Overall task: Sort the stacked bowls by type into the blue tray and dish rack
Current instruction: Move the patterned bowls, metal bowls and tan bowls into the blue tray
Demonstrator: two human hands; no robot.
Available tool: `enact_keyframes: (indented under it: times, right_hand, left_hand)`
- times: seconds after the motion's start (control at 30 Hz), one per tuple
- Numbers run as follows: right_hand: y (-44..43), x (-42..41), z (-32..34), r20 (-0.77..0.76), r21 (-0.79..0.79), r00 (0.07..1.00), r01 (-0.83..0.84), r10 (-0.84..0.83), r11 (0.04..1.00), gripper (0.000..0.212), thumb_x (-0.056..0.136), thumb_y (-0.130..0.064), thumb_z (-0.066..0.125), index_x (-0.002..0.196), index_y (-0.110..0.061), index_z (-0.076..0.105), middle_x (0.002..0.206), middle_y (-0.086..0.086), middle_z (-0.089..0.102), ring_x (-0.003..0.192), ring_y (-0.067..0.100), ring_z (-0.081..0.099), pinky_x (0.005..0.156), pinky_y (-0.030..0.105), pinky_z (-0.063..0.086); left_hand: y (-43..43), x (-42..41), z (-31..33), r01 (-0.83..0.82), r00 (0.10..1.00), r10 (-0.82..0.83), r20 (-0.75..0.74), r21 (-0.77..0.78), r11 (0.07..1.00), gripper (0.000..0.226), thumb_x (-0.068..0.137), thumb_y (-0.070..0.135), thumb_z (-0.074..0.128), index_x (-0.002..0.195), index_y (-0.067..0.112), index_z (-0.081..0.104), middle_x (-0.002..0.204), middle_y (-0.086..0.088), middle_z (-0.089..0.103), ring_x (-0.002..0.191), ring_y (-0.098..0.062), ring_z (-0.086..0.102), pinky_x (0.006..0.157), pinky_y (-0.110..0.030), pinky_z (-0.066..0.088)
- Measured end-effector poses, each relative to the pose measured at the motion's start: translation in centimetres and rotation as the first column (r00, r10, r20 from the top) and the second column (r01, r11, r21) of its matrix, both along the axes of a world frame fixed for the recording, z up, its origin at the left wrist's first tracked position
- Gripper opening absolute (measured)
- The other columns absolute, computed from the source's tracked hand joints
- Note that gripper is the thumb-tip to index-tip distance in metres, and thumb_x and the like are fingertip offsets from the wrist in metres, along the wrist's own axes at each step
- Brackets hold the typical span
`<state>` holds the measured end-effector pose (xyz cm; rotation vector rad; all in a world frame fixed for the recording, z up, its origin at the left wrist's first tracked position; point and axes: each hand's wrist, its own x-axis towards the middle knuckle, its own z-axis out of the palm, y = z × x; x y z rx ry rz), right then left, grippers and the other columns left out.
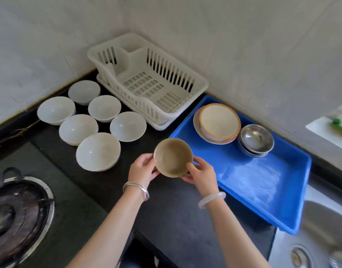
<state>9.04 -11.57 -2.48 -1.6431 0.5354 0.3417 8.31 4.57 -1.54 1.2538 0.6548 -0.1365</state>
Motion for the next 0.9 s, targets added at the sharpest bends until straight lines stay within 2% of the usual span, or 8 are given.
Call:
enact_keyframes:
  times: [0.17, 0.27, 0.4, 0.53, 0.67, 0.77, 0.83, 0.9]
  right_hand:
    - [-7.7, -0.1, 1.4, 0.037, 0.012, 0.963, 0.266, -0.266, 0.964, 0.023, 0.087, -0.007, 0.052, 0.105, -0.016, 0.063, 0.087, 0.004, 0.071, 0.067, 0.024, 0.073, 0.07, 0.034, 0.059]
    - [-12.2, -0.8, 1.5, 0.025, 0.044, 0.903, 0.428, -0.429, 0.903, 0.021, 0.087, -0.004, 0.052, 0.102, -0.013, 0.061, 0.082, 0.006, 0.068, 0.063, 0.026, 0.071, 0.064, 0.03, 0.058]
    - [-17.1, -2.2, 0.7, -0.014, 0.103, 0.77, 0.636, -0.638, 0.765, 0.023, 0.087, -0.003, 0.053, 0.109, -0.006, 0.06, 0.1, 0.017, 0.064, 0.075, 0.031, 0.07, 0.053, 0.022, 0.057]
    - [-21.1, -3.1, -1.0, -0.04, 0.088, 0.664, 0.747, -0.747, 0.659, 0.028, 0.088, -0.003, 0.052, 0.116, -0.004, 0.058, 0.112, 0.019, 0.06, 0.073, 0.03, 0.069, 0.064, 0.03, 0.057]
    - [-23.4, -2.9, -2.5, -0.064, 0.058, 0.586, 0.81, -0.808, 0.584, 0.028, 0.087, -0.002, 0.053, 0.113, -0.006, 0.059, 0.086, 0.005, 0.064, 0.053, 0.017, 0.068, 0.077, 0.036, 0.056]
    - [-24.2, -2.0, -3.2, -0.08, 0.014, 0.581, 0.813, -0.81, 0.582, 0.029, 0.087, -0.002, 0.054, 0.115, -0.008, 0.059, 0.083, -0.002, 0.062, 0.051, 0.008, 0.067, 0.064, 0.02, 0.056]
    - [-24.8, -1.2, -3.6, -0.074, -0.045, 0.593, 0.801, -0.802, 0.597, 0.032, 0.086, 0.0, 0.056, 0.118, -0.004, 0.059, 0.093, 0.004, 0.064, 0.047, 0.002, 0.061, 0.044, 0.005, 0.044]
    - [-25.4, -0.4, -4.0, -0.087, -0.057, 0.591, 0.801, -0.802, 0.597, 0.034, 0.087, 0.002, 0.056, 0.121, -0.001, 0.057, 0.105, 0.011, 0.062, 0.049, 0.003, 0.055, 0.035, 0.004, 0.036]
  left_hand:
    - [-7.8, 3.2, 1.7, 0.266, 0.963, -0.264, 0.058, -0.037, 0.963, 0.012, 0.087, 0.005, 0.058, 0.085, 0.016, 0.062, 0.088, -0.003, 0.067, 0.084, -0.016, 0.064, 0.07, -0.021, 0.056]
    - [-13.3, 4.1, 1.9, 0.402, 0.916, -0.399, 0.054, -0.062, 0.914, 0.013, 0.086, 0.0, 0.056, 0.097, 0.007, 0.058, 0.095, -0.011, 0.063, 0.091, -0.023, 0.059, 0.077, -0.028, 0.052]
    - [-20.1, 4.3, 1.5, 0.541, 0.836, -0.548, -0.015, -0.139, 0.829, 0.025, 0.086, -0.001, 0.056, 0.108, 0.01, 0.051, 0.101, -0.014, 0.057, 0.093, -0.028, 0.055, 0.072, -0.028, 0.05]
    - [-25.7, 4.5, -0.1, 0.587, 0.79, -0.606, -0.096, -0.166, 0.792, 0.036, 0.085, -0.004, 0.056, 0.12, 0.0, 0.049, 0.107, -0.015, 0.053, 0.097, -0.029, 0.054, 0.072, -0.028, 0.05]
    - [-29.6, 5.0, -2.2, 0.569, 0.79, -0.597, -0.136, -0.199, 0.798, 0.035, 0.085, -0.01, 0.053, 0.12, -0.009, 0.05, 0.105, -0.016, 0.054, 0.096, -0.029, 0.053, 0.077, -0.031, 0.049]
    - [-31.2, 5.7, -3.6, 0.563, 0.796, -0.589, -0.137, -0.189, 0.805, 0.031, 0.085, -0.009, 0.051, 0.116, -0.006, 0.055, 0.103, -0.014, 0.057, 0.095, -0.027, 0.054, 0.075, -0.026, 0.05]
    - [-32.0, 6.3, -4.2, 0.571, 0.791, -0.596, -0.139, -0.181, 0.8, 0.028, 0.086, -0.005, 0.051, 0.113, -0.001, 0.058, 0.102, -0.013, 0.058, 0.094, -0.026, 0.055, 0.074, -0.025, 0.05]
    - [-32.7, 6.9, -4.8, 0.584, 0.783, -0.607, -0.139, -0.171, 0.793, 0.028, 0.087, -0.001, 0.052, 0.113, 0.006, 0.058, 0.103, -0.01, 0.059, 0.096, -0.023, 0.055, 0.072, -0.026, 0.049]
